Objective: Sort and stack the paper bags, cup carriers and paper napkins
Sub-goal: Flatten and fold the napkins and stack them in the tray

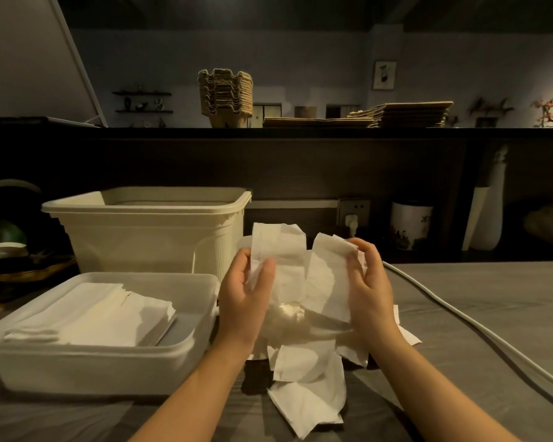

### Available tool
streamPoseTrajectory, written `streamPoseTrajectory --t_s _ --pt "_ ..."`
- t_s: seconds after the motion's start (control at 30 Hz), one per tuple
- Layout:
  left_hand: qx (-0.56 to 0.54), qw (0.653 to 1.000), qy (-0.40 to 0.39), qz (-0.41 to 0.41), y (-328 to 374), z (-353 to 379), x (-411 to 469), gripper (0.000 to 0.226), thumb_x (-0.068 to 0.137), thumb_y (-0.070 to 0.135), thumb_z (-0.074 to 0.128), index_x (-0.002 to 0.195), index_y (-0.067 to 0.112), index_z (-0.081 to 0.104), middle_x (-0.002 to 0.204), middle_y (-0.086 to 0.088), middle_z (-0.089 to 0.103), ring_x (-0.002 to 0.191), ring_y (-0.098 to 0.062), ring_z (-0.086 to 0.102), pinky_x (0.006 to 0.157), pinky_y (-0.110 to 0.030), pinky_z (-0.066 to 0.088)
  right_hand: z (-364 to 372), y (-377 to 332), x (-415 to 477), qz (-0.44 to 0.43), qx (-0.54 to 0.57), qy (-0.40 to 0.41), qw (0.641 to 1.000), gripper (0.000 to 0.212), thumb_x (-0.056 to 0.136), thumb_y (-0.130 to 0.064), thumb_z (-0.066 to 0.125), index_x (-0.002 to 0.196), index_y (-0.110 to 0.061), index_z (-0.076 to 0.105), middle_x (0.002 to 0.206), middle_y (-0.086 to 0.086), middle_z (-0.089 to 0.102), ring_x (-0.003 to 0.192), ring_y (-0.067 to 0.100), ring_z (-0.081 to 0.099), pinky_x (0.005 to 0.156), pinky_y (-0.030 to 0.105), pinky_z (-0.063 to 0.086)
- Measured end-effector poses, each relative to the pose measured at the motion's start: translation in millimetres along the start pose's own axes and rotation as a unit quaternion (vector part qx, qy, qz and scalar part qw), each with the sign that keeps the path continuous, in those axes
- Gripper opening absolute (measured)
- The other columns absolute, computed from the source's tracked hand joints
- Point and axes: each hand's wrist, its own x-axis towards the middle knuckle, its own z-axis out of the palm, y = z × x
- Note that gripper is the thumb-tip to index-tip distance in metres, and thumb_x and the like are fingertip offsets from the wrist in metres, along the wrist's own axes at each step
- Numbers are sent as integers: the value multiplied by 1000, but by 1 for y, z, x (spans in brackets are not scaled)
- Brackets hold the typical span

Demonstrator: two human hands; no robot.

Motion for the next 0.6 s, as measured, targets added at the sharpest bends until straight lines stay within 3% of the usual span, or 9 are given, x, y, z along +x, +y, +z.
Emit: streamPoseTrajectory --t_s 0.1,0.23,0.33,0.47,0.53,0.6 --pt "32 998 -45 39 -2 3 -2 8 90 20 56 93 27 56 86 11 67 83 -3 63 68 -17 52 1 0 0 -3 -25 -44 999 41 100 -20 37 123 -55 38 103 -34 41 94 1 52 76 27 50" --pt "83 992 -65 73 -6 5 -5 12 88 39 57 98 34 53 102 5 65 93 -12 64 67 -16 53 4 3 0 -2 -89 -72 993 41 100 -22 39 98 -62 44 91 -23 52 83 9 56 74 36 53" --pt "85 992 -71 67 -8 4 -4 17 89 28 56 102 36 50 107 9 63 95 -15 64 68 -20 56 3 2 0 10 -90 -57 994 36 100 -17 38 84 -46 54 87 -16 57 81 14 57 75 39 51" --pt "100 989 -79 69 -8 3 -4 29 89 16 58 105 39 49 104 19 59 92 -2 60 69 -16 52 3 -1 -1 21 -88 -70 993 37 96 -6 39 75 -29 59 83 -11 59 84 14 54 82 42 48" --pt "112 987 -83 79 -6 4 -4 30 89 15 59 103 39 49 101 19 60 87 4 58 66 -9 48 3 -4 -2 42 -41 -75 995 32 96 -8 39 77 -24 60 84 -5 59 86 20 55 82 44 48" --pt "125 986 -78 82 -6 4 -4 29 88 16 60 101 40 50 100 19 60 86 6 58 67 -7 46 4 -8 -3 70 37 -77 994 26 97 -17 42 80 -25 60 86 -5 60 87 19 56 76 37 47"
